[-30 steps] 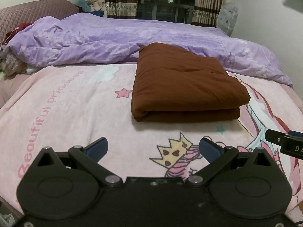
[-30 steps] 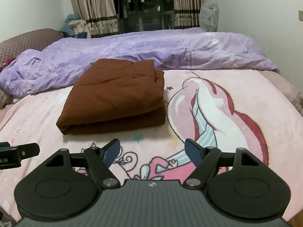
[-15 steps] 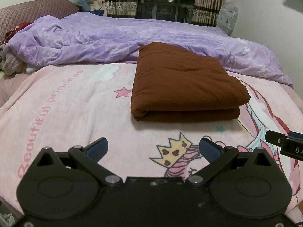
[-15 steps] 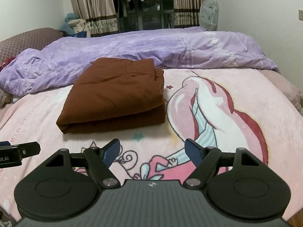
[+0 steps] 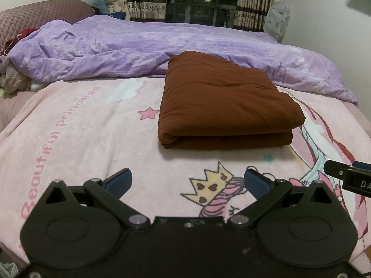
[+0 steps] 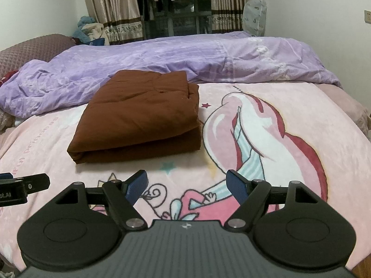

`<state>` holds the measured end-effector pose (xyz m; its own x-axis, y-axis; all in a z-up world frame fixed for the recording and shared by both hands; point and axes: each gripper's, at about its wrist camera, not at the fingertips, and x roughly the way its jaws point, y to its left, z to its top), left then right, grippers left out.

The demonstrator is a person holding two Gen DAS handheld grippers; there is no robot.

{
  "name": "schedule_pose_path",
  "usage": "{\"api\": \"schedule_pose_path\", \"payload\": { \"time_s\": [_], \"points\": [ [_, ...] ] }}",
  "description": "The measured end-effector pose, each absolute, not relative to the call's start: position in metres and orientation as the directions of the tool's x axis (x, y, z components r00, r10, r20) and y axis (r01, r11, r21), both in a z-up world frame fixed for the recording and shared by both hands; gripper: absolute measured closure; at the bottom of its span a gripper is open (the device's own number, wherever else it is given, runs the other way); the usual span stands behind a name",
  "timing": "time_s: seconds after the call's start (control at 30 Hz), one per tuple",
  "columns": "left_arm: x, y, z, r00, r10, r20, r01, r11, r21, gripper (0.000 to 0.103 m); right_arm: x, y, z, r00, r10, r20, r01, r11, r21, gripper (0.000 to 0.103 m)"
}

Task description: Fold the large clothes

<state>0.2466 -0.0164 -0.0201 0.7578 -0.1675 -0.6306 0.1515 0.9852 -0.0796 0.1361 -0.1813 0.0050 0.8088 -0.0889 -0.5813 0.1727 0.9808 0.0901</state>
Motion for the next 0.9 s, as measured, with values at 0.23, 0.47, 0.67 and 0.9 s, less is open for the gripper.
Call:
{"api": "schedule_pose_path", "payload": {
  "time_s": [0.23, 0.47, 0.67, 0.9],
  "points": [
    [0.2482, -0.0140, -0.0204, 0.757, -0.166, -0.632, 0.150, 0.986, -0.079, 0.000, 0.1359, -0.1812, 0.0051, 0.809, -0.089, -0.581, 0.172, 0.981, 0.089, 0.012],
    [0.2490, -0.0130, -0.0204, 0.757, -0.165, -0.632, 0.148, 0.986, -0.079, 0.000, 0.1362, -0.1812, 0.0046, 0.809, -0.089, -0.581, 0.171, 0.981, 0.089, 0.012],
    [0.2488, -0.0131, -0.0201, 0.757, -0.165, -0.632, 0.150, 0.986, -0.078, 0.000, 0.1361, -0.1811, 0.0048, 0.809, -0.088, -0.580, 0.171, 0.981, 0.089, 0.012],
    [0.2470, -0.0149, -0.0189, 0.760, -0.164, -0.628, 0.146, 0.986, -0.080, 0.000, 0.1358, -0.1810, 0.0045, 0.811, -0.087, -0.579, 0.168, 0.982, 0.087, 0.012]
  ]
}}
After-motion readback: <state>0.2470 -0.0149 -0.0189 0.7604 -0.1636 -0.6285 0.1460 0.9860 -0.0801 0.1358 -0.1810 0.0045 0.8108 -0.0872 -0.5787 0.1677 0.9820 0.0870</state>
